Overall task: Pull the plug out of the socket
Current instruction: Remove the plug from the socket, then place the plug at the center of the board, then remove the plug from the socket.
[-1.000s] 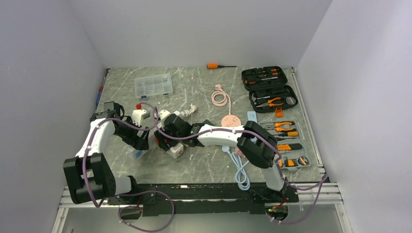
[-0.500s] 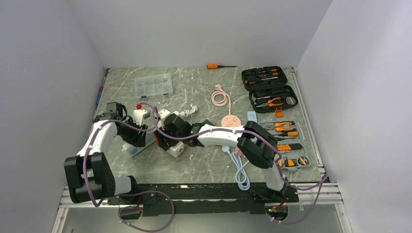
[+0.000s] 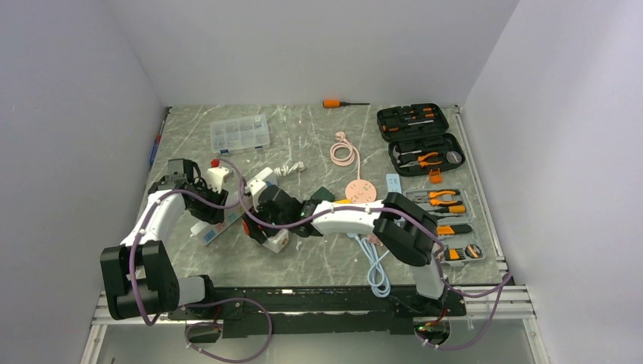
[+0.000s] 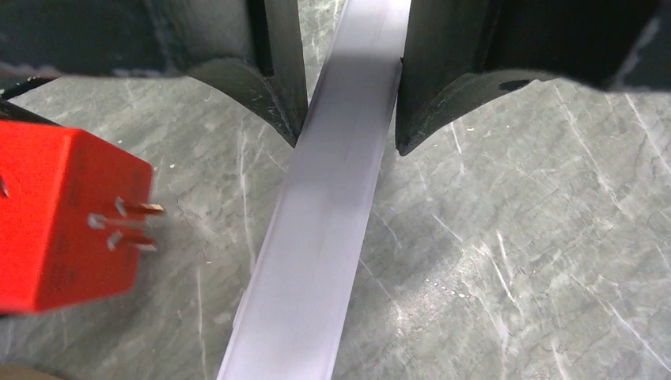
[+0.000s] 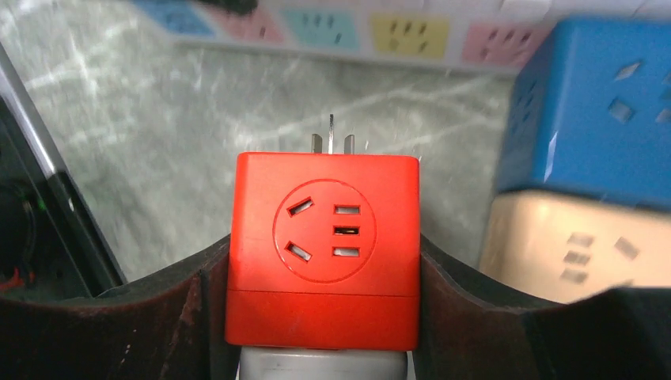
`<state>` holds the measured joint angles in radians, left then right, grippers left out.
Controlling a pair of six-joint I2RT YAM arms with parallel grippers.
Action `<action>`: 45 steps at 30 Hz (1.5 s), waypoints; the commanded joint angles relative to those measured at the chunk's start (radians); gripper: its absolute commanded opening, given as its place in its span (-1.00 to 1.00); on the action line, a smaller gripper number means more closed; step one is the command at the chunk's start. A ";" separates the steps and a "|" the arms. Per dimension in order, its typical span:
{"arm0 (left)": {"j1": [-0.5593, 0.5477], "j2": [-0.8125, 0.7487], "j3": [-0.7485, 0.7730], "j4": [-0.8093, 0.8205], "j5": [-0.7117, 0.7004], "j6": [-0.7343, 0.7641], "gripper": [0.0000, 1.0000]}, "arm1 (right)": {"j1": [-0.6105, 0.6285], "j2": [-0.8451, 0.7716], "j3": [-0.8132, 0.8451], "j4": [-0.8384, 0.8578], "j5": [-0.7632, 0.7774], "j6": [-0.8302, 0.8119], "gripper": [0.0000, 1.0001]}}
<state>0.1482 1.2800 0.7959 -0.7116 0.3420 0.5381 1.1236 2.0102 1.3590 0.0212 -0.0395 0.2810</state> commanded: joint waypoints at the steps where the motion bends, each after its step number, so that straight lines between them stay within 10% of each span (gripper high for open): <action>1: 0.004 0.016 -0.019 0.087 -0.085 -0.047 -0.19 | 0.068 -0.145 -0.091 0.071 -0.030 -0.081 -1.00; 16: 0.003 -0.008 -0.027 0.047 -0.070 -0.021 -0.16 | 0.103 -0.252 -0.358 0.096 0.030 -0.086 -0.92; 22: 0.001 -0.012 -0.038 0.042 -0.080 -0.019 0.66 | 0.116 -0.228 -0.325 0.103 0.036 -0.101 0.09; 29: -0.037 0.054 0.014 0.054 -0.075 -0.053 0.92 | 0.117 -0.276 -0.333 0.102 0.071 -0.113 0.48; 38: -0.088 0.182 0.059 0.104 -0.105 -0.082 0.83 | 0.107 -0.366 -0.332 0.071 0.117 -0.133 0.62; 45: -0.099 0.223 0.021 0.150 -0.164 -0.072 0.06 | 0.025 -0.466 -0.329 0.045 0.104 -0.150 0.62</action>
<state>0.0559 1.5005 0.8242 -0.6125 0.2245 0.4648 1.1999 1.6207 0.9916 0.0540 0.0475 0.1562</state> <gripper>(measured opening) 0.631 0.807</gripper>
